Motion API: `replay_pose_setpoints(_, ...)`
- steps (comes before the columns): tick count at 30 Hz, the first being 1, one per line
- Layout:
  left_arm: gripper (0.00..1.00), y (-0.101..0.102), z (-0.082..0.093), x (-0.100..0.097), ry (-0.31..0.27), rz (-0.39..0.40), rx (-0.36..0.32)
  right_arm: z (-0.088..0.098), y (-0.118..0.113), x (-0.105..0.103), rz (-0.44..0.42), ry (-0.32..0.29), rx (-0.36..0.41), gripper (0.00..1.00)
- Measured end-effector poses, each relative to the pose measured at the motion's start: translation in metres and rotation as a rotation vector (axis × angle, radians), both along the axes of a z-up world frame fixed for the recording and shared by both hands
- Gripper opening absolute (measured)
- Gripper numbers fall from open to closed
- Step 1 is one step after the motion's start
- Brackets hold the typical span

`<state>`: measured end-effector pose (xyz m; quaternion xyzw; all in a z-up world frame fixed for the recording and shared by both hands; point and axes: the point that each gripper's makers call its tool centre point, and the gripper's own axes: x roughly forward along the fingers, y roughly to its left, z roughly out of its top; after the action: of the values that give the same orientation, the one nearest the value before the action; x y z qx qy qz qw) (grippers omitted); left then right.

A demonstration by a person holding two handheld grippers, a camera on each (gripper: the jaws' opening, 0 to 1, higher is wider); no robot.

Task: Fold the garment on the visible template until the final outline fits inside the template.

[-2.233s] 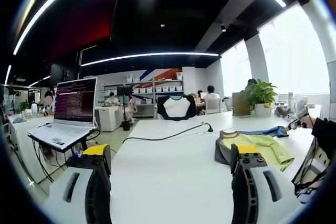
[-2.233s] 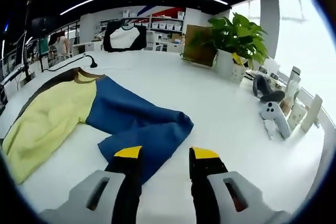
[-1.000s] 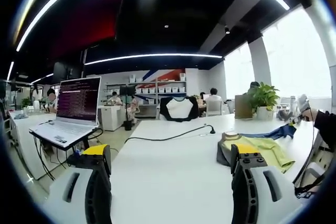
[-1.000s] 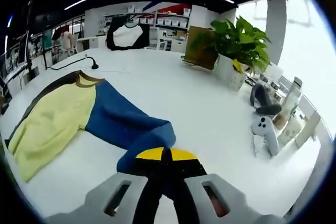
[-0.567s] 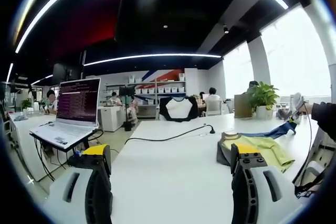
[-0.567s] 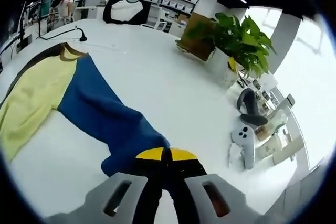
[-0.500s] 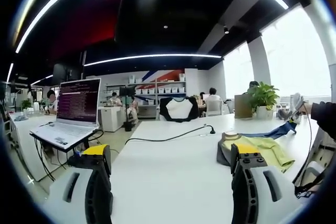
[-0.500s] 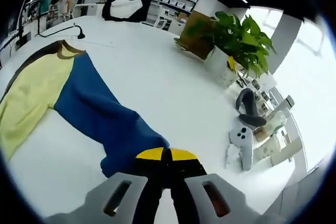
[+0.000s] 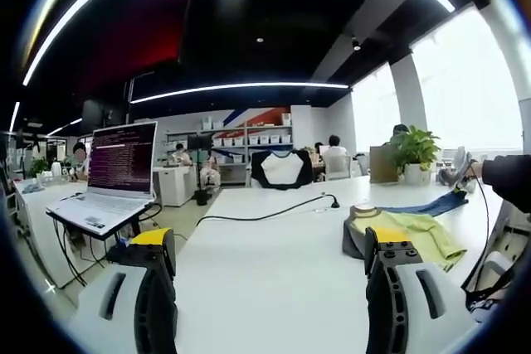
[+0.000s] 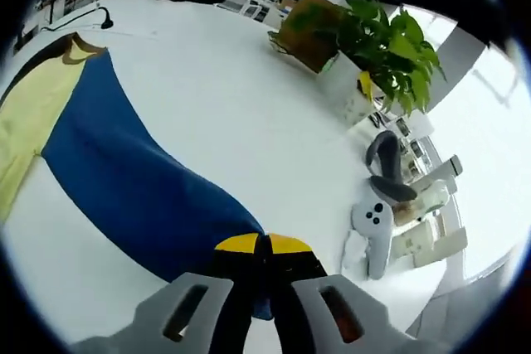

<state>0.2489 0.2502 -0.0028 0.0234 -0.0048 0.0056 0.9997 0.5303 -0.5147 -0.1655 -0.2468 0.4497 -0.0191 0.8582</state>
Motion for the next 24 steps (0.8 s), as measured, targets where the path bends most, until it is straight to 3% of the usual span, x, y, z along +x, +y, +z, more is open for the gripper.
replay_pose_setpoints(3,1.0,-0.001,0.001,0.0,-0.005,0.002,-0.003,-0.004,-0.002,0.007,-0.004,-0.011,0.008,0.0)
replay_pose_setpoints(5,1.0,-0.002,-0.001,0.002,0.004,-0.005,-0.002,-0.011,-0.004,0.007,-0.002,0.022,-0.001,0.0)
replay_pose_setpoints(12,1.0,-0.002,-0.002,0.002,0.006,-0.007,-0.007,-0.023,-0.011,0.001,-0.019,0.04,-0.013,0.0)
replay_pose_setpoints(24,1.0,-0.004,-0.003,0.003,0.008,-0.012,-0.003,-0.025,-0.033,-0.009,-0.056,0.042,-0.068,0.03)
